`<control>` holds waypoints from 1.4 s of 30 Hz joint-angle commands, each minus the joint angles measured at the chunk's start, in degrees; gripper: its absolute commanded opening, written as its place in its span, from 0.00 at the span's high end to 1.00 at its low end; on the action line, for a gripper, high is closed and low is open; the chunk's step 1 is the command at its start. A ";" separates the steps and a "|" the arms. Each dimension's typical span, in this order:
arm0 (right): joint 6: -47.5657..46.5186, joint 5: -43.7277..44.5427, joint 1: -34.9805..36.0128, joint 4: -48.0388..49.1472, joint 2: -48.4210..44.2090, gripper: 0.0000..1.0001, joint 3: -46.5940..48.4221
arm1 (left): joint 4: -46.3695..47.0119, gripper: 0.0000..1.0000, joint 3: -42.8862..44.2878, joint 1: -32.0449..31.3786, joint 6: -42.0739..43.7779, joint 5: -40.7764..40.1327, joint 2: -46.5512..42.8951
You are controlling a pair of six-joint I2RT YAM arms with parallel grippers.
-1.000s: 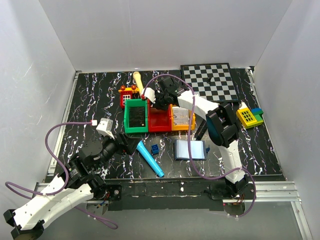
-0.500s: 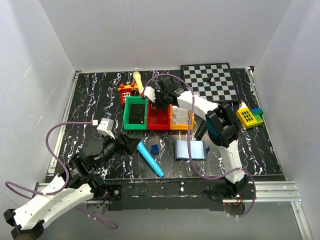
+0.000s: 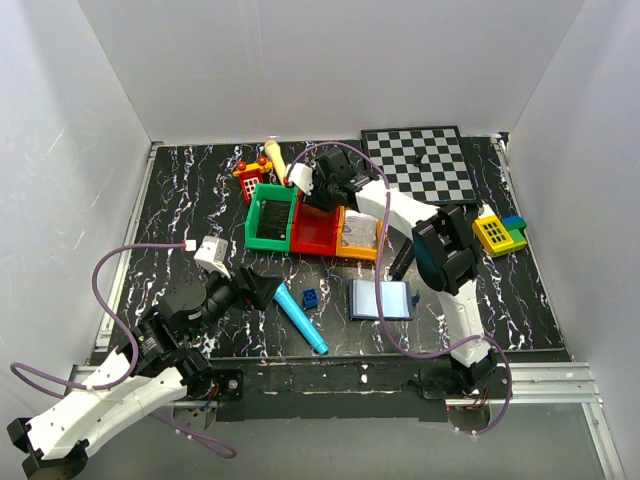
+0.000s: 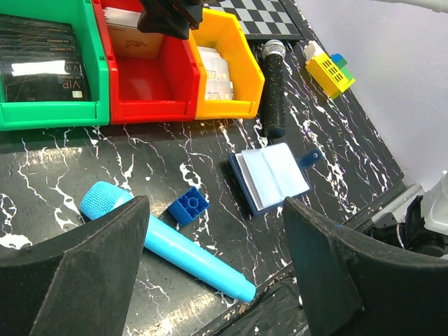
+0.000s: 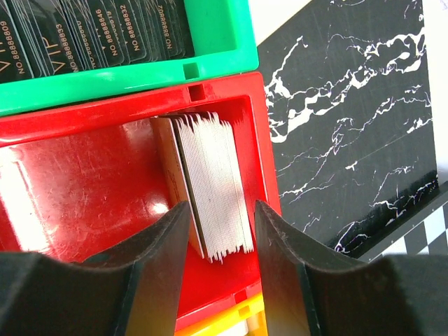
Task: Take the credit cards out of the card holder
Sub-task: Place the credit card in the storage box.
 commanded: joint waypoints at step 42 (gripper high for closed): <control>2.13 9.05 -0.05 7.74 -2.14 0.47 1.38 | 0.72 0.23 -0.37 0.15 -0.28 0.59 0.37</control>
